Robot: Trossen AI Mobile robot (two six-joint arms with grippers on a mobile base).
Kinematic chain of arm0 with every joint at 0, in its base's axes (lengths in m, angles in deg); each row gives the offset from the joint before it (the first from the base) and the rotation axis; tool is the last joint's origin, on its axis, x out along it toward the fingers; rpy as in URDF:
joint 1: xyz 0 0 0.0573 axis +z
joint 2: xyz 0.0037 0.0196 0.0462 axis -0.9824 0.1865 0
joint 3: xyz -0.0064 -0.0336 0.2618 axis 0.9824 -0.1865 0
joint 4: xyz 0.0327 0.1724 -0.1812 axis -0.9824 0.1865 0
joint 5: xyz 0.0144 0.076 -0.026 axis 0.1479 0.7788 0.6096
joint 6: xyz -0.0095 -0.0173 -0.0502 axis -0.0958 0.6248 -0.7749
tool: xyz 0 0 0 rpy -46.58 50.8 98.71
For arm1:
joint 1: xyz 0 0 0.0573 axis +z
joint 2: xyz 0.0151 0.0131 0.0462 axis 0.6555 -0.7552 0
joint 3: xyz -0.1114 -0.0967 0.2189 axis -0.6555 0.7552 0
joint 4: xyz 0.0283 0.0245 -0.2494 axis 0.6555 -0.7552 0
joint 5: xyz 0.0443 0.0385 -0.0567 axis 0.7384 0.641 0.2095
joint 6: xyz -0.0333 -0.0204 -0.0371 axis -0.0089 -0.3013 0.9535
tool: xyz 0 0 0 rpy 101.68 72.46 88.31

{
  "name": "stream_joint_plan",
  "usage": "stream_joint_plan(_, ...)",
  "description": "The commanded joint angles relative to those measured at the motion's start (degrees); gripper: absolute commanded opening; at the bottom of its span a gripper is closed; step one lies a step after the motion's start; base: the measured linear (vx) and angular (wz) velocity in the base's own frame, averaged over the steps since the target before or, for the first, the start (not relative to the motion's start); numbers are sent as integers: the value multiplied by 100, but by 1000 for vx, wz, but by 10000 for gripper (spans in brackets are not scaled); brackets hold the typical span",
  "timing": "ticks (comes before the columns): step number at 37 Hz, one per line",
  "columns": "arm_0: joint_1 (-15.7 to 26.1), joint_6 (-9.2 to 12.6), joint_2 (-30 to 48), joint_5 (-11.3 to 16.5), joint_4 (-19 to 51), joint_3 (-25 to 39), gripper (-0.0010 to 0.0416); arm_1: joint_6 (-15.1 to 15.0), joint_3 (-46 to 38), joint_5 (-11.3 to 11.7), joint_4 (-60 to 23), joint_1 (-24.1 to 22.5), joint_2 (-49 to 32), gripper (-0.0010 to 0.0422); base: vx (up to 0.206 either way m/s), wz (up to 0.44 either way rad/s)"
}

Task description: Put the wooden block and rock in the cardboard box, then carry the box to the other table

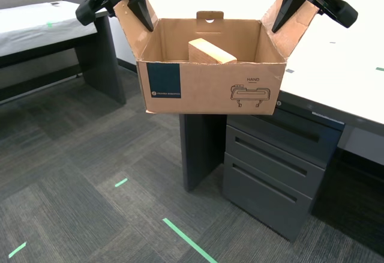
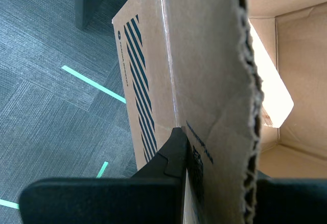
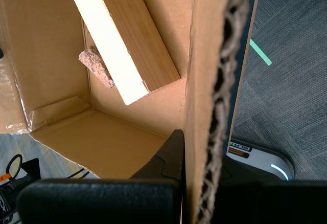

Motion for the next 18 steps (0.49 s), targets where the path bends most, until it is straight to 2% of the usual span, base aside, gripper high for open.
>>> stream_joint_plan(1, 7, 2, -4, 76, -33, 7, 0, -79, -9, -63, 35, -15, 11, -1, 0, 151)
stream_joint_plan(18, 9, 0, -4, 79, 273, 7, 0, -168, -9, -61, -195, -20, 11, -1, 2, 192)
